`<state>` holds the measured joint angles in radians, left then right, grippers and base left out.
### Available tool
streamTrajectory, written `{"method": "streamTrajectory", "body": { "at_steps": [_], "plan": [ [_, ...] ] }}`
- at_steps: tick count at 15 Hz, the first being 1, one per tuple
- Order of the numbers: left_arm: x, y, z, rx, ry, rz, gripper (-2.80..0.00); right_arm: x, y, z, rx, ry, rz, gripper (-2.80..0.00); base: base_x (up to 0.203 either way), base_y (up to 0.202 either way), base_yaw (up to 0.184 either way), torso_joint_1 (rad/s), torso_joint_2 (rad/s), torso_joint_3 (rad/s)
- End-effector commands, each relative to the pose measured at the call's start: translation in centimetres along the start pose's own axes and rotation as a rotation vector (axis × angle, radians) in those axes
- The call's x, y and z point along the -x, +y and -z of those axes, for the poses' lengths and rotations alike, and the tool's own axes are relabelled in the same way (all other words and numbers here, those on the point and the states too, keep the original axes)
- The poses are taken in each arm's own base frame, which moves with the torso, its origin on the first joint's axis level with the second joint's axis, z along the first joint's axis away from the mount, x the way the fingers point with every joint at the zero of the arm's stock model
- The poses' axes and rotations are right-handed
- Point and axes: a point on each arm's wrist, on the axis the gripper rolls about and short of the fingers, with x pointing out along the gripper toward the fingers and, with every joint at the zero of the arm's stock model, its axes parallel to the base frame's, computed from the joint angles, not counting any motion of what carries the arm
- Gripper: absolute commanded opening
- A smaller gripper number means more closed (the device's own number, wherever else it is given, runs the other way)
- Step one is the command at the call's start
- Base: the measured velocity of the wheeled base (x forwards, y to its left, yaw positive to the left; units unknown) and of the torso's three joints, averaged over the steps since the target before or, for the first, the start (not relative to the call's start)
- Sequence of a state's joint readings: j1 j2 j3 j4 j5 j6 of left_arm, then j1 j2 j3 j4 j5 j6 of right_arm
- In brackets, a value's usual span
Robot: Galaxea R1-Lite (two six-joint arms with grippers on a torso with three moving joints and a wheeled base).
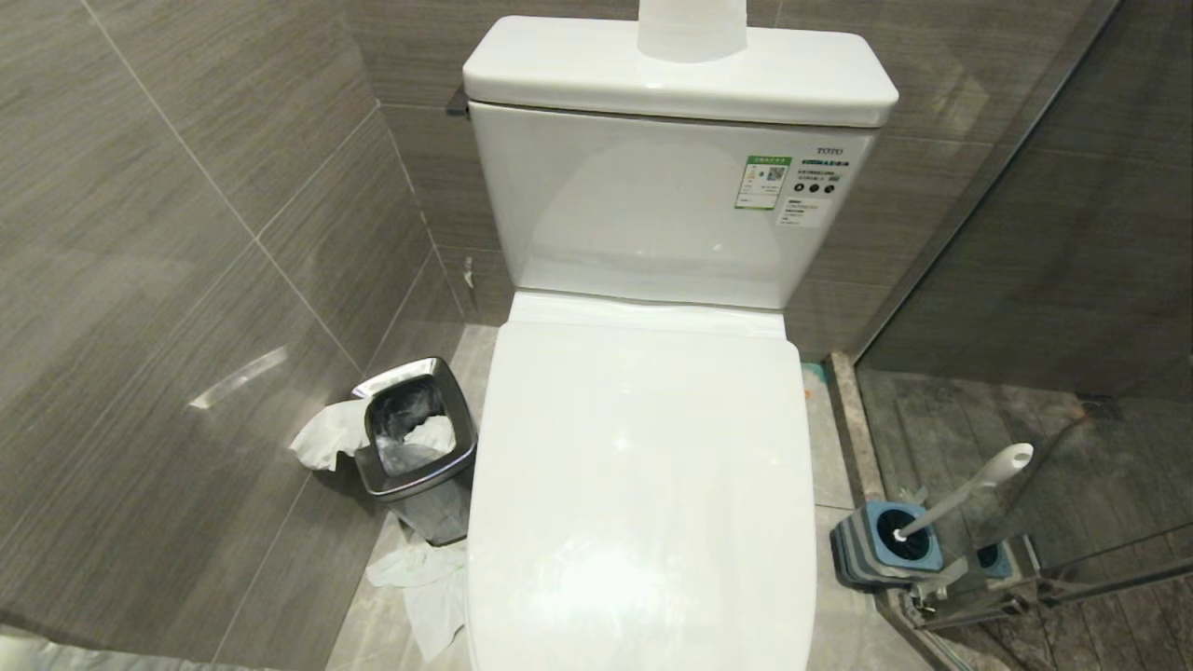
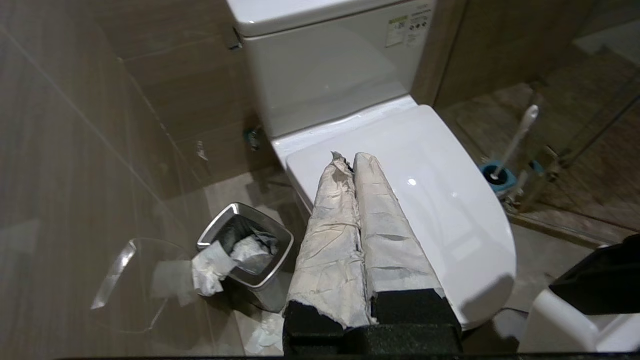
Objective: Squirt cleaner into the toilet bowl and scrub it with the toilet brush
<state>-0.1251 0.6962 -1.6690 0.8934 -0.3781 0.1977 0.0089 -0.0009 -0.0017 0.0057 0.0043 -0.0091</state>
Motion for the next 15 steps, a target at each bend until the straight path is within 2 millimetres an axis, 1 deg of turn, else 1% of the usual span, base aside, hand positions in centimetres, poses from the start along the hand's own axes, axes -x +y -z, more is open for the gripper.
{"method": "streamTrajectory", "body": {
  "at_steps": [1, 4, 9, 10, 12, 15],
  "plan": [
    [2.3, -1.8, 1.4, -0.025, -0.033, -0.064, -2.8, 0.0, 0.0, 0.0, 0.0, 0.001, -0.001, -2.8, 0.0, 0.0, 0.0, 0.0, 0.0, 0.0],
    [3.3, -3.2, 3.3, -0.039, -0.04, -0.156, -2.8, 0.0, 0.0, 0.0, 0.0, 0.001, -0.002, -2.8, 0.0, 0.0, 0.0, 0.0, 0.0, 0.0],
    [4.4, -5.7, 7.6, -0.063, -0.053, -0.286, -2.8, 0.0, 0.0, 0.0, 0.0, 0.001, -0.001, -2.8, 0.0, 0.0, 0.0, 0.0, 0.0, 0.0],
    [4.2, -5.8, 8.2, -0.07, -0.06, -0.3, -2.8, 0.0, 0.0, 0.0, 0.0, 0.001, -0.001, -2.8, 0.0, 0.0, 0.0, 0.0, 0.0, 0.0],
    [3.6, -5.3, 9.0, -0.073, -0.073, -0.382, -2.8, 0.0, 0.0, 0.0, 0.0, 0.001, -0.001, -2.8, 0.0, 0.0, 0.0, 0.0, 0.0, 0.0],
    [4.2, -5.5, 11.9, -0.087, -0.1, -0.41, -2.8, 0.0, 0.0, 0.0, 0.0, 0.001, -0.001, -2.8, 0.0, 0.0, 0.0, 0.0, 0.0, 0.0]
  ]
}}
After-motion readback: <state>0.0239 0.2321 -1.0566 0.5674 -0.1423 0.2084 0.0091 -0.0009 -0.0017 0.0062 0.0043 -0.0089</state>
